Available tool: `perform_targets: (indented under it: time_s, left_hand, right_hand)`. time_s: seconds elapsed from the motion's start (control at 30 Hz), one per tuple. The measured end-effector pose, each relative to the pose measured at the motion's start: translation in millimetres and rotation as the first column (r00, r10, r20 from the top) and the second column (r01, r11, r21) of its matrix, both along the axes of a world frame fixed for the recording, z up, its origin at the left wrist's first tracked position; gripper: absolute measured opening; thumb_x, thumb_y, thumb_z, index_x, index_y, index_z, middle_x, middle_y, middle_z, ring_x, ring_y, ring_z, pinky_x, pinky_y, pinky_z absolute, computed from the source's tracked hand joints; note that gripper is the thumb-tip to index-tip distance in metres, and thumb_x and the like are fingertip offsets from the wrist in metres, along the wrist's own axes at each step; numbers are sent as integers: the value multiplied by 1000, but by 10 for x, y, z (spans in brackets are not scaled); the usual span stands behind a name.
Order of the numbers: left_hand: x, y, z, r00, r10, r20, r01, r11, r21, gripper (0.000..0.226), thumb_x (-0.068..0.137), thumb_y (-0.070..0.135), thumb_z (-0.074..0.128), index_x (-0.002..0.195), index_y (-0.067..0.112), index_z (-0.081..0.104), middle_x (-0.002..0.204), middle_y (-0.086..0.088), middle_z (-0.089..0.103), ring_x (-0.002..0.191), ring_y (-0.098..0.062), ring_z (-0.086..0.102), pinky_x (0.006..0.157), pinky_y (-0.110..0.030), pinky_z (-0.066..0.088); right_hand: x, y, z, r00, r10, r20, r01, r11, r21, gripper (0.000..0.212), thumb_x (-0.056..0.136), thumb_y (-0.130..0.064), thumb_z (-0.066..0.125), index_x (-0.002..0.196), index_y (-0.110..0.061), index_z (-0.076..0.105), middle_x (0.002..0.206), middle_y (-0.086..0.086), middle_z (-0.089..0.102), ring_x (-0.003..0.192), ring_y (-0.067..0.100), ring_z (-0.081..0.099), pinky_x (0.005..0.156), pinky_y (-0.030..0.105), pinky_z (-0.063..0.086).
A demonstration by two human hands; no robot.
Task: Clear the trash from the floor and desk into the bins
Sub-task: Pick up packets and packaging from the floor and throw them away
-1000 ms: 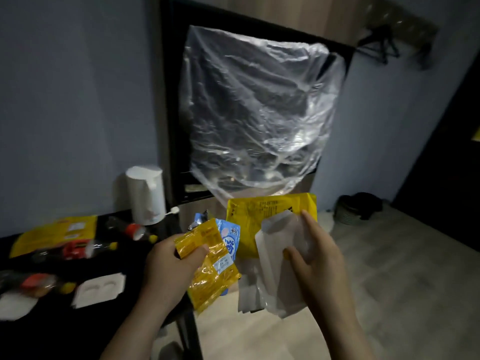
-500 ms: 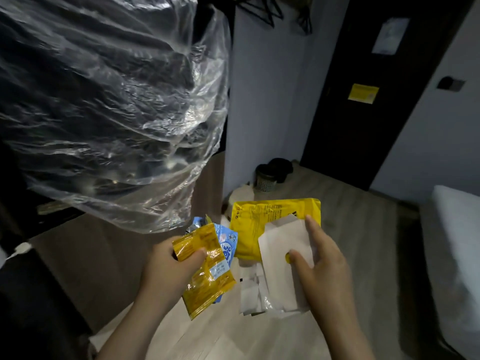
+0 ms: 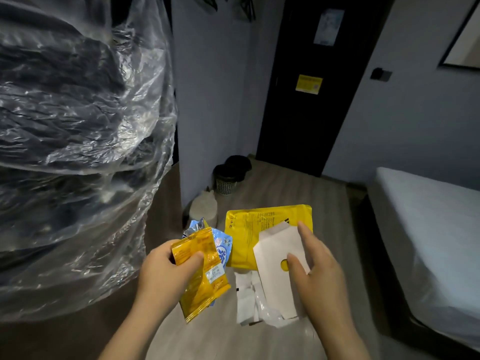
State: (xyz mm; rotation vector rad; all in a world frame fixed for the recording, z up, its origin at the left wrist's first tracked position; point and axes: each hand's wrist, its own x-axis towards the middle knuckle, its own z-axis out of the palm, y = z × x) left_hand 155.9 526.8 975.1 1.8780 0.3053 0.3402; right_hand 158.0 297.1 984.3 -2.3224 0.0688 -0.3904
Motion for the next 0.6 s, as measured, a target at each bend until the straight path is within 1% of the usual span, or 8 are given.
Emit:
perform_targets:
  time_s: [0.1, 0.17, 0.27, 0.37, 0.43, 0.47, 0.53, 0.6]
  left_hand:
    - [418, -28, -77, 999, -41, -33, 41, 999, 2, 25, 61, 31, 69, 66, 7, 65, 64, -11, 63, 54, -20, 54, 53, -29, 43]
    - [733, -75, -124, 997, -63, -49, 64, 998, 12, 32, 58, 34, 62, 67, 4, 64, 64, -13, 63, 54, -17, 52, 52, -27, 40]
    - [1262, -202, -192, 996, -75, -57, 77, 997, 30, 37, 59, 35, 61, 68, -1, 62, 63, -16, 62, 55, -19, 52, 52, -28, 40]
    - [1806, -402, -227, 996, -83, -41, 85, 995, 56, 34, 63, 33, 65, 68, -1, 62, 63, -15, 61, 54, -17, 50, 50, -26, 37]
    - [2187, -576, -219, 994, -92, -56, 96, 992, 78, 23, 73, 22, 72, 67, 1, 63, 64, -14, 61, 54, -16, 50, 50, -26, 37]
    - [2376, -666, -212, 993, -96, -64, 102, 991, 86, 18, 76, 15, 72, 65, 2, 63, 64, -14, 61, 54, -17, 50, 51, -27, 38]
    - [2739, -837, -210, 992, -102, -71, 109, 989, 101, 16, 77, 10, 71, 66, 3, 64, 63, -17, 62, 56, -20, 52, 53, -29, 40]
    - [3074, -991, -210, 993, -95, -71, 102, 989, 107, 14, 78, 10, 71, 70, 0, 65, 63, -20, 63, 58, -23, 54, 55, -31, 41]
  right_hand:
    - [348, -24, -57, 1000, -25, -11, 25, 1000, -2, 61, 93, -21, 56, 143, -42, 29, 112, -23, 39, 101, -2, 42, 83, 20, 42]
    - [633, -83, -107, 999, -50, -21, 50, 999, 4, 60, 93, -22, 55, 143, -43, 29, 113, -24, 39, 101, -3, 41, 85, 21, 42]
    - [1122, -229, -184, 998, -58, -34, 60, 998, 36, 59, 93, -21, 54, 144, -41, 30, 117, -22, 43, 100, -2, 40, 83, 19, 40]
    - [1671, -443, -214, 998, -53, -37, 55, 997, 49, 58, 94, -22, 52, 144, -40, 29, 127, -14, 47, 100, -1, 41, 80, 18, 40]
    - [2052, -622, -194, 997, -64, -43, 66, 997, 44, 58, 94, -23, 52, 144, -41, 29, 132, -13, 48, 101, -1, 41, 83, 20, 43]
    - [2237, -713, -174, 996, -71, -47, 73, 997, 41, 58, 94, -24, 52, 144, -42, 29, 134, -12, 48, 102, 0, 43, 86, 22, 45]
    - [2606, -884, -142, 996, -77, -48, 78, 997, 21, 58, 94, -25, 52, 143, -43, 28, 136, -12, 48, 111, 6, 50, 90, 26, 46]
    - [2963, -1030, -130, 997, -63, -45, 63, 998, 0, 58, 94, -26, 52, 144, -44, 28, 138, -12, 47, 119, 10, 50, 92, 27, 46]
